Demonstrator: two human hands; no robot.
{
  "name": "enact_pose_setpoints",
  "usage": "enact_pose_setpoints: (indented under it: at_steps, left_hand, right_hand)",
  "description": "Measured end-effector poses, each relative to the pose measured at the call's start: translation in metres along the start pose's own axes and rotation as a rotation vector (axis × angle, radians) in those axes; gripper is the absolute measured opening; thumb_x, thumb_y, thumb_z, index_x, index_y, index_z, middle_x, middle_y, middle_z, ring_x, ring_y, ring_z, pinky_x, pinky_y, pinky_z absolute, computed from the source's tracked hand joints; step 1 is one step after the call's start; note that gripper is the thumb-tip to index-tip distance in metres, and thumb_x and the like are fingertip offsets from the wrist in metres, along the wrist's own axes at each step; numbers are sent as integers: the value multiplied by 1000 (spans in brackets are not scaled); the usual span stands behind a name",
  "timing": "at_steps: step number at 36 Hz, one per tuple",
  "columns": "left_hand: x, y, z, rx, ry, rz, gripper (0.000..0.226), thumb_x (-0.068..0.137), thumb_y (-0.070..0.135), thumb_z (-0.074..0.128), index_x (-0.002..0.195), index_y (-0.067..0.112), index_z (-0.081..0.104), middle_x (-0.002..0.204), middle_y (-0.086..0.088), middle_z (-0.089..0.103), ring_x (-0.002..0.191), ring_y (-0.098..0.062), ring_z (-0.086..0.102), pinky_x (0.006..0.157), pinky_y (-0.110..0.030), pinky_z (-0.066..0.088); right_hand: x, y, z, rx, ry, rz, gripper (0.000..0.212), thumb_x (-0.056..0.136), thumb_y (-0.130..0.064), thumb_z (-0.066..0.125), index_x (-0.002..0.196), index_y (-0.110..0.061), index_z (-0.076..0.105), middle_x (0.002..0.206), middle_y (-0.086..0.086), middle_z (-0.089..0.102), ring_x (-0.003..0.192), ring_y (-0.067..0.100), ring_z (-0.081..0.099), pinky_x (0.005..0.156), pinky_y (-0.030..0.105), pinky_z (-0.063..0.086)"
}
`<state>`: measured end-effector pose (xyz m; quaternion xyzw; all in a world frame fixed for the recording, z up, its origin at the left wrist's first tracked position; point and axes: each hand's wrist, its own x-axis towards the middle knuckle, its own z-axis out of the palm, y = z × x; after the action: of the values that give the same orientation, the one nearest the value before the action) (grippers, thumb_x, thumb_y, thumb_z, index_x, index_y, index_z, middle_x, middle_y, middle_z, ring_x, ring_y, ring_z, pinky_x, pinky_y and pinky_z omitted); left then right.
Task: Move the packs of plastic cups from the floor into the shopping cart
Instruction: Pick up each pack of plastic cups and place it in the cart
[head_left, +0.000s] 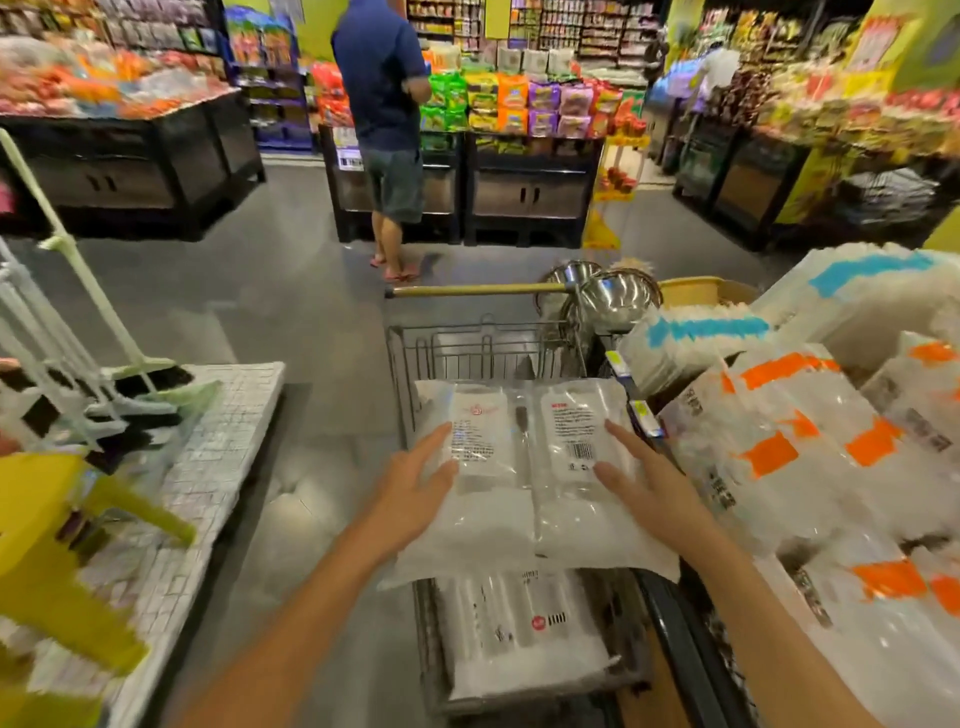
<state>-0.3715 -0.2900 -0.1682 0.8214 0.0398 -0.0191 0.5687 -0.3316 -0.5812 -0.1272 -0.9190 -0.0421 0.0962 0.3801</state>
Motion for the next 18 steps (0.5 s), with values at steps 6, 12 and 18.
enact_pose_setpoints:
  at_steps: [6,12,18]
  left_hand:
    - [75,-43,26,31,11,-86,52,100,29,51,148,39,33,142,14,36,133,-7,35,114,-33,31]
    - [161,-113,60,136,32,-231,56,99,30,51,151,33,29,142,4,40,136,-12,31,114,-33,23]
    - [238,-198,95,166,50,-385,57,100,26,50,151,37,27,144,5,38,130,-3,31,108,-22,23]
  right_hand:
    - [94,45,34,25,-29,49,62,102,-31,60,159,-33,34,152,0,51,130,12,52,95,23,37]
    - [203,105,83,88,-99,138,64,100,-26,63,158,-34,36,142,-5,53,123,4,49,98,22,39]
    - [303,171,144,112,-230,216,66,101,-27,62,156,-47,30,147,-4,45,136,11,43,117,37,37]
